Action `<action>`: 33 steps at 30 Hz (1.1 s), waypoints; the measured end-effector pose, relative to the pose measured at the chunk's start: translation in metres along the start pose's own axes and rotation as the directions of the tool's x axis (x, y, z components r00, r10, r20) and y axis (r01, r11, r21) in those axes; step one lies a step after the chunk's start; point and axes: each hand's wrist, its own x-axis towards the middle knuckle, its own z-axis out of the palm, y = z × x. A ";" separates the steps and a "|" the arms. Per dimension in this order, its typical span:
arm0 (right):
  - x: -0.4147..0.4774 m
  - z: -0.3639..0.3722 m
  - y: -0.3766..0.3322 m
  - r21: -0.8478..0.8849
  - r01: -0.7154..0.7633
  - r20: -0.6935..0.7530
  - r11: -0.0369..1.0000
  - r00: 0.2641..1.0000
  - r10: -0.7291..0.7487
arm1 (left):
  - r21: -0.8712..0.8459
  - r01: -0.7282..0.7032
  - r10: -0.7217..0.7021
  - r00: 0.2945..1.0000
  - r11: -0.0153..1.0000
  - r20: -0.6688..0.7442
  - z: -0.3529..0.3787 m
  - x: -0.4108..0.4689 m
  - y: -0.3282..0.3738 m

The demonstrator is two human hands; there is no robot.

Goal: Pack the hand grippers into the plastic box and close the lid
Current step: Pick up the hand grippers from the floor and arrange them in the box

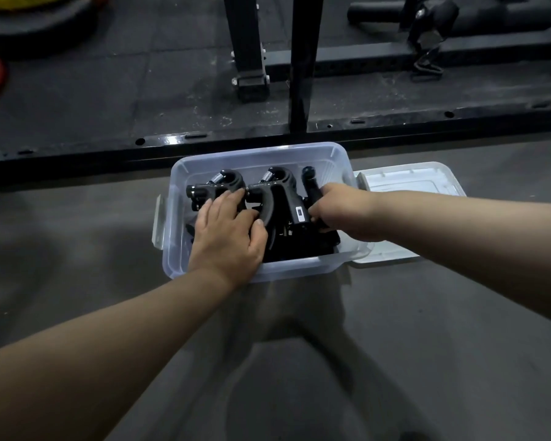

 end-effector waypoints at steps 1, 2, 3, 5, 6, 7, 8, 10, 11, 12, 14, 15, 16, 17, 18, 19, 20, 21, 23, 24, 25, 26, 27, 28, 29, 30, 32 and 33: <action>-0.001 0.000 -0.001 -0.061 0.009 0.009 0.998 1.000 -0.008 | 0.000 -0.001 0.001 1.000 1.000 -0.001 0.000 0.000 0.000; -0.003 0.000 -0.002 -0.114 0.018 0.022 0.993 1.000 -0.016 | -0.002 -0.002 0.002 1.000 1.000 -0.005 0.000 0.000 0.000; -0.004 -0.002 -0.003 -0.160 0.035 0.029 0.986 0.999 -0.031 | -0.004 -0.004 0.004 1.000 1.000 -0.008 0.000 0.000 0.000; -0.005 -0.005 -0.003 -0.225 0.052 0.013 0.973 0.999 -0.051 | -0.008 -0.005 0.005 1.000 1.000 -0.013 0.000 0.000 0.000; -0.004 -0.006 -0.002 -0.257 0.056 0.003 0.965 0.998 -0.057 | -0.010 -0.004 0.004 1.000 1.000 -0.013 0.000 0.000 0.000; -0.004 -0.005 0.000 -0.311 0.059 0.002 0.949 0.998 -0.061 | -0.011 -0.002 0.002 1.000 1.000 -0.012 0.001 0.001 0.000; -0.004 -0.003 0.001 -0.390 0.059 -0.001 0.919 0.998 -0.065 | -0.009 -0.002 0.002 1.000 1.000 -0.011 0.001 0.001 0.000; -0.003 0.001 0.003 -0.544 0.083 -0.007 0.835 0.995 -0.103 | -0.003 -0.006 0.006 1.000 1.000 -0.017 0.001 0.000 0.000; -0.003 0.002 0.004 -0.587 0.109 -0.007 0.802 0.990 -0.140 | -0.001 -0.007 0.007 1.000 1.000 -0.018 0.001 0.000 0.000; -0.003 0.002 0.005 -0.615 0.146 0.000 0.775 0.983 -0.185 | -0.001 -0.007 0.007 1.000 1.000 -0.014 0.001 0.000 -0.001; -0.001 0.001 0.008 -0.666 0.204 0.034 0.717 0.969 -0.244 | 0.001 -0.003 0.003 1.000 1.000 -0.004 0.000 0.000 -0.001; 0.000 0.000 0.010 -0.685 0.217 0.050 0.695 0.966 -0.252 | 0.003 -0.002 0.002 1.000 1.000 -0.002 0.000 0.001 0.000; 0.000 -0.001 0.011 -0.693 0.231 0.062 0.683 0.963 -0.263 | 0.006 0.000 0.000 1.000 1.000 -0.001 -0.001 0.001 0.000; 0.000 -0.002 0.013 -0.697 0.252 0.068 0.671 0.955 -0.287 | 0.010 0.001 -0.001 1.000 1.000 0.000 -0.001 0.001 0.000; 0.000 -0.004 0.015 -0.706 0.285 0.066 0.649 0.938 -0.340 | 0.014 0.002 -0.002 1.000 1.000 0.002 -0.001 0.001 0.000; 0.000 -0.007 0.017 -0.714 0.316 0.047 0.625 0.912 -0.408 | 0.013 0.004 -0.005 1.000 1.000 0.004 -0.001 0.001 0.000; 0.002 -0.011 0.020 -0.727 0.334 0.009 0.601 0.879 -0.477 | 0.005 0.011 -0.011 1.000 1.000 -0.001 -0.001 0.000 -0.001; 0.003 -0.014 0.024 -0.748 0.344 -0.027 0.568 0.839 -0.543 | -0.006 0.017 -0.017 1.000 1.000 -0.022 -0.002 0.000 -0.002; 0.009 -0.018 0.035 -0.780 0.347 -0.063 0.521 0.784 -0.617 | -0.020 0.039 -0.041 0.994 0.999 -0.102 -0.005 -0.002 -0.003; 0.012 -0.018 0.042 -0.780 0.346 -0.066 0.521 0.783 -0.619 | -0.023 0.069 -0.072 0.988 0.997 -0.135 -0.008 -0.001 -0.005; 0.016 -0.017 0.049 -0.784 0.348 -0.057 0.514 0.784 -0.618 | -0.021 0.111 -0.113 0.982 0.994 -0.151 -0.012 0.000 -0.007; 0.019 -0.015 0.054 -0.792 0.347 -0.049 0.502 0.784 -0.619 | -0.006 0.155 -0.154 0.977 0.988 -0.146 -0.015 0.000 -0.011; 0.020 -0.013 0.057 -0.797 0.342 -0.049 0.498 0.785 -0.617 | 0.030 0.189 -0.184 0.976 0.981 -0.118 -0.017 0.000 -0.017; 0.021 -0.011 0.058 -0.794 0.344 -0.051 0.501 0.784 -0.619 | 0.083 0.207 -0.201 0.977 0.975 -0.072 -0.018 -0.001 -0.024; 0.022 -0.010 0.058 -0.790 0.352 -0.054 0.503 0.776 -0.629 | 0.133 0.207 -0.206 0.978 0.969 -0.024 -0.018 -0.001 -0.030; 0.022 -0.009 0.057 -0.785 0.363 -0.058 0.502 0.764 -0.643 | 0.162 0.205 -0.209 0.978 0.965 0.010 -0.018 -0.002 -0.036; 0.023 -0.009 0.058 -0.773 0.376 -0.077 0.510 0.744 -0.664 | 0.161 0.212 -0.220 0.975 0.964 0.032 -0.016 -0.003 -0.037; 0.022 -0.010 0.059 -0.762 0.385 -0.087 0.521 0.736 -0.671 | 0.154 0.218 -0.224 0.974 0.964 0.027 -0.016 -0.002 -0.035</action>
